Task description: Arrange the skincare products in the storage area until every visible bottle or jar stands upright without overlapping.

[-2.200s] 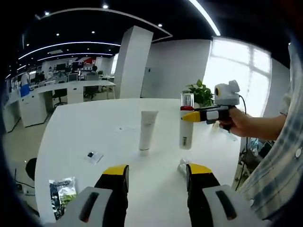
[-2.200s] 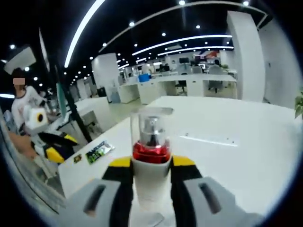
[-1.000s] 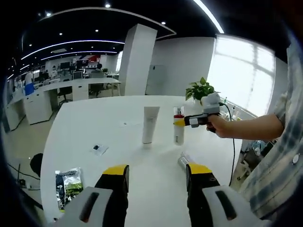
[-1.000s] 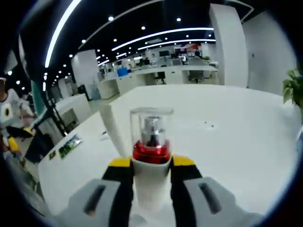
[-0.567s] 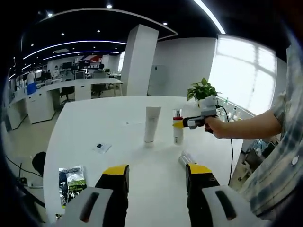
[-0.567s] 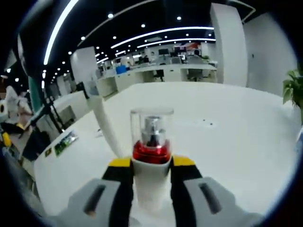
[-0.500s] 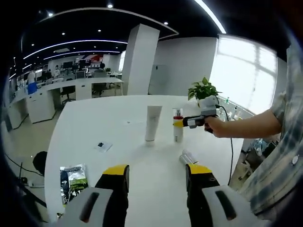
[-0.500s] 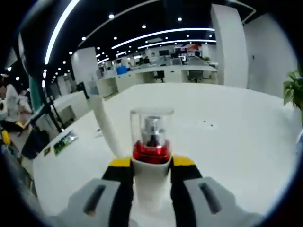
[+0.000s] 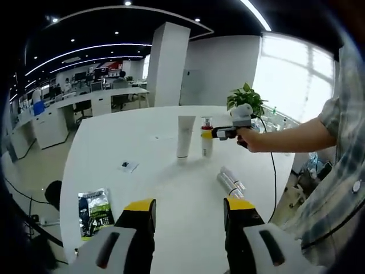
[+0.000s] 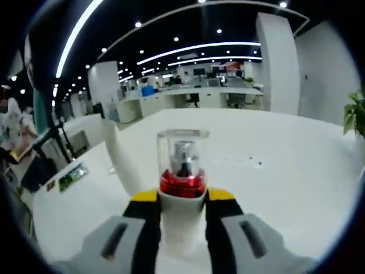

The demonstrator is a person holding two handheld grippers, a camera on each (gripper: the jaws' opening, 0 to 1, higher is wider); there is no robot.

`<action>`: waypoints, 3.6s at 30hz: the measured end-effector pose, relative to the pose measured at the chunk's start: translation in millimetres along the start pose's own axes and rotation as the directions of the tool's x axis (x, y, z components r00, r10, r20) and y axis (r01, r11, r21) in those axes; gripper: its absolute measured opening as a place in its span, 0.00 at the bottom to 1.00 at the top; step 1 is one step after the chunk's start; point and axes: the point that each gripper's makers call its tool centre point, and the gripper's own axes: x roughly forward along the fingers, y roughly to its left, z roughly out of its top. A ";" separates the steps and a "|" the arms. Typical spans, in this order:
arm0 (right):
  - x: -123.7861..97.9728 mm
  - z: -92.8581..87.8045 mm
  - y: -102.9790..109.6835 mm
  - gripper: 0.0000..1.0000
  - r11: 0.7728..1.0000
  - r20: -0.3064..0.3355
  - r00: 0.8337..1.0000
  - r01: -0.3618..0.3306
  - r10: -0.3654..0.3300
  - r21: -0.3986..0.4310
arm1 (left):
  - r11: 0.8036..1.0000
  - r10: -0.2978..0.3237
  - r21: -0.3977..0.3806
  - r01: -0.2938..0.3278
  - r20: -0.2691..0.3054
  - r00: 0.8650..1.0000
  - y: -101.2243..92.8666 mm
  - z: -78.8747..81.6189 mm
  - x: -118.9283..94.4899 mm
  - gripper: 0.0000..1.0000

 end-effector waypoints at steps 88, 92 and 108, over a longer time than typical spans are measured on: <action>21.9 -38.6 31.4 0.29 0.999 -0.138 0.989 -0.052 0.050 -0.015 | 0.999 0.022 -0.038 -0.022 0.004 1.000 16.5 -12.0 10.9 0.46; 26.5 -37.3 32.6 0.29 0.999 -0.132 0.990 -0.049 0.048 -0.003 | 0.999 0.030 -0.042 -0.030 0.004 1.000 19.1 -12.5 9.4 0.46; 36.8 -34.3 35.5 0.29 0.999 -0.125 0.992 -0.032 0.035 0.024 | 0.998 0.047 -0.051 -0.047 0.002 0.999 23.6 -15.0 6.0 0.46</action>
